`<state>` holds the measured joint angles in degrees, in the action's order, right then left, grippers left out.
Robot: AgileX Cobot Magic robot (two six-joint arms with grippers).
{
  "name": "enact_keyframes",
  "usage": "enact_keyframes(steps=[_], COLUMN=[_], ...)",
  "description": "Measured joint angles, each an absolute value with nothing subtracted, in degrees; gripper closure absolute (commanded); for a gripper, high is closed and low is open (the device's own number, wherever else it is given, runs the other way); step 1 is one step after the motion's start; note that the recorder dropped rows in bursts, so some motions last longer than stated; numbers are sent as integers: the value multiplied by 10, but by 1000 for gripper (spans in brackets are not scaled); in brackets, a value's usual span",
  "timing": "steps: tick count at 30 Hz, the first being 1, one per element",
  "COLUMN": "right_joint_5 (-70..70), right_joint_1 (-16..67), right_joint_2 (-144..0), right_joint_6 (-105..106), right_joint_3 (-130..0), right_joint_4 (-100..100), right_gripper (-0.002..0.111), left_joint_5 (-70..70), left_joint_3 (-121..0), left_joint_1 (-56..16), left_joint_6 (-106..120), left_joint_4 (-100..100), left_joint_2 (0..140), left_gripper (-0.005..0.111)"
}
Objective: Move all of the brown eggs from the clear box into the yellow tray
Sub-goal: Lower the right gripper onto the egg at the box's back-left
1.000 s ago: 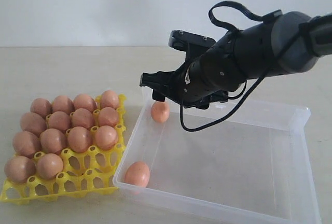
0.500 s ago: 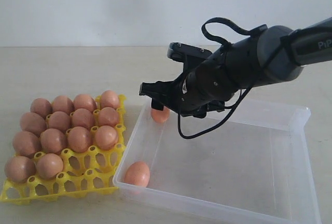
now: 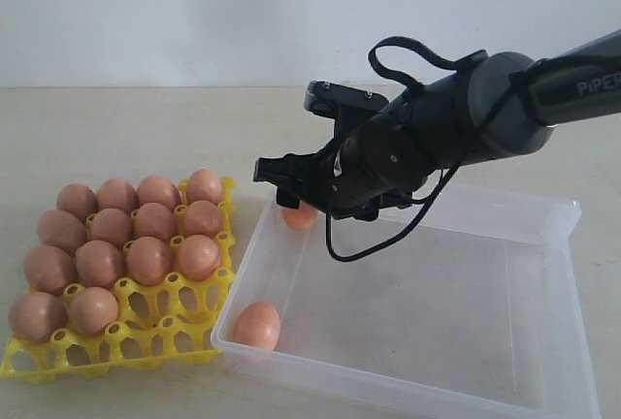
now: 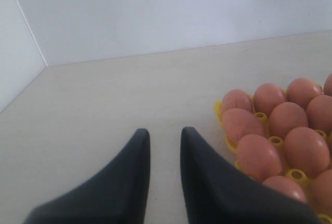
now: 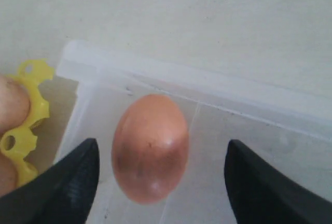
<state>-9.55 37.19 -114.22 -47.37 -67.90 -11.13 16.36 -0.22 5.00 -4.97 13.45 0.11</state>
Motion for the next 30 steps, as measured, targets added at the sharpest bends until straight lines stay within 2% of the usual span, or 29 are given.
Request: enact_keyframes(steps=[30], right_joint_5=[-75], right_joint_1=[372], right_joint_2=[-1167], right_joint_6=[-437], right_joint_3=[-679], right_joint_4=[-100], right_gripper=[43], left_joint_5=[164], left_joint_3=[-2], left_joint_1=[50], left_joint_6=[-50], left_joint_4=[135], left_joint_2=[1], left_gripper=[85])
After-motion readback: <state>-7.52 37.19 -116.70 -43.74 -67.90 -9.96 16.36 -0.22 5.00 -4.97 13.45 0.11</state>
